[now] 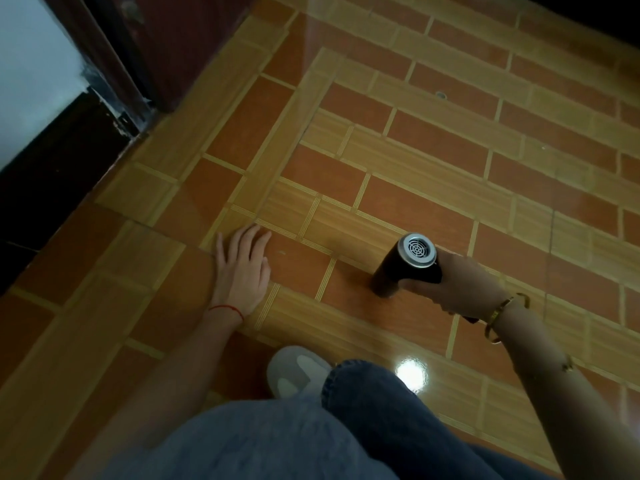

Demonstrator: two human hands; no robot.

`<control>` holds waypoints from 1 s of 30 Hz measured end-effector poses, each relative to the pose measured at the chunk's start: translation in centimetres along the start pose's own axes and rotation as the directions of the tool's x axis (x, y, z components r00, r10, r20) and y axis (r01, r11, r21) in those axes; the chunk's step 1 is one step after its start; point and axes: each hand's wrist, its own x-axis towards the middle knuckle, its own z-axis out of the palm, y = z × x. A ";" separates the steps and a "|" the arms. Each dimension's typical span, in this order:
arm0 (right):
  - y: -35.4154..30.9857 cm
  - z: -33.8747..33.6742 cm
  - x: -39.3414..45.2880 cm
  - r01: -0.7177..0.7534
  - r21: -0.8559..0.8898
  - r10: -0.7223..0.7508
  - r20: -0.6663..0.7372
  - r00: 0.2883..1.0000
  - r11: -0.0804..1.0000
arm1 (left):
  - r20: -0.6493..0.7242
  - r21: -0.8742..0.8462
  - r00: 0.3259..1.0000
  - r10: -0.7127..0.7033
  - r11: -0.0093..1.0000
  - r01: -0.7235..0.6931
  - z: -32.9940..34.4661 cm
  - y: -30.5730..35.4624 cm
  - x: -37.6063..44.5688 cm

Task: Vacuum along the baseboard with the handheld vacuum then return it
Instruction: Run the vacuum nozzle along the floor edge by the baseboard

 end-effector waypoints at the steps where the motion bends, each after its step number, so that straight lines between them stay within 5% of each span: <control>1: 0.0 0.1 -0.1 0.003 -0.016 -0.003 0.007 1.000 1.000 | -0.005 -0.006 1.000 -0.007 1.000 0.007 0.0 0.0 0.0; 6: -0.2 0.3 -0.3 0.009 -0.045 -0.007 0.037 0.999 0.999 | -0.003 -0.013 1.000 -0.001 1.000 0.001 0.1 0.1 0.0; 18: -0.3 0.9 1.1 0.012 0.027 -0.006 -0.208 0.978 1.000 | -0.023 0.005 0.998 -0.055 0.998 0.055 -0.2 -0.4 -0.3; 30: -7.4 1.6 6.3 0.122 0.017 -0.116 -0.207 0.971 0.992 | -0.108 -0.012 0.893 -0.436 0.899 0.438 -1.8 -5.5 -3.4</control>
